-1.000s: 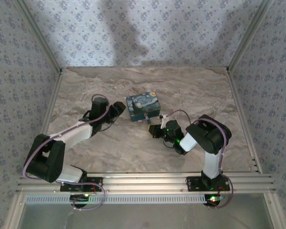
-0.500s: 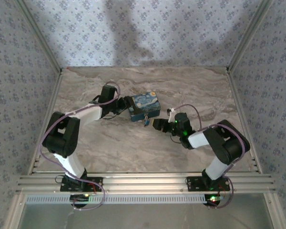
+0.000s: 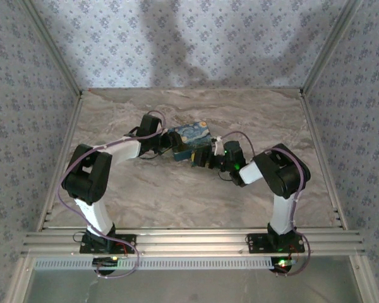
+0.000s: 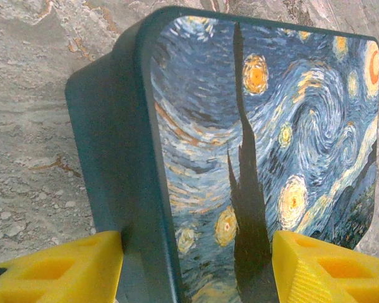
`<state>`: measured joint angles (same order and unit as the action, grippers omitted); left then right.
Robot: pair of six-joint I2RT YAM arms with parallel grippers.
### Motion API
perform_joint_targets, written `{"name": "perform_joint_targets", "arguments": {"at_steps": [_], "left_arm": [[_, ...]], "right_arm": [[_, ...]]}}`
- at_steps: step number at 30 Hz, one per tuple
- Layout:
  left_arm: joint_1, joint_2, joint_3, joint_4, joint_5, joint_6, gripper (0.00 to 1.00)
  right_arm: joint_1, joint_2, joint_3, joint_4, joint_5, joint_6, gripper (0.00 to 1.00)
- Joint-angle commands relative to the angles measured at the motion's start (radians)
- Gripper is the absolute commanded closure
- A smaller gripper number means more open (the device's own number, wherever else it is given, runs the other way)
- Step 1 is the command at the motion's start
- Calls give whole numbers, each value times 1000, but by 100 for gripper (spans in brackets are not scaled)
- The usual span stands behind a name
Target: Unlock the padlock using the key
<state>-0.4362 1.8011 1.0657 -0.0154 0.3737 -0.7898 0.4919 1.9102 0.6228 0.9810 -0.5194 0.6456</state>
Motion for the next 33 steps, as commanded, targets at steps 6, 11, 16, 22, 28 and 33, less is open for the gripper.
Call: {"name": "perform_joint_targets", "arguments": {"at_steps": [6,11,16,22,28,33], "left_arm": [[-13,46,-15,-27,-42,3,39],[-14,49,-20,-23,-47,-1,40],[-14,52,-22,-19,-45,-5,40],[-15,51,-22,-18,-49,-8,40],[-14,47,-23,-18,-52,-8,40],[-14,47,-23,-21,-56,-7,40]], "right_arm": [[-7,86,43,104,-88,-8,36],[-15,96,26,140,-110,-8,42],[-29,105,-3,211,-131,-7,48],[-37,108,-6,228,-149,-8,56],[-37,115,5,195,-128,-8,55],[-46,97,-10,139,-70,-43,47]]}}
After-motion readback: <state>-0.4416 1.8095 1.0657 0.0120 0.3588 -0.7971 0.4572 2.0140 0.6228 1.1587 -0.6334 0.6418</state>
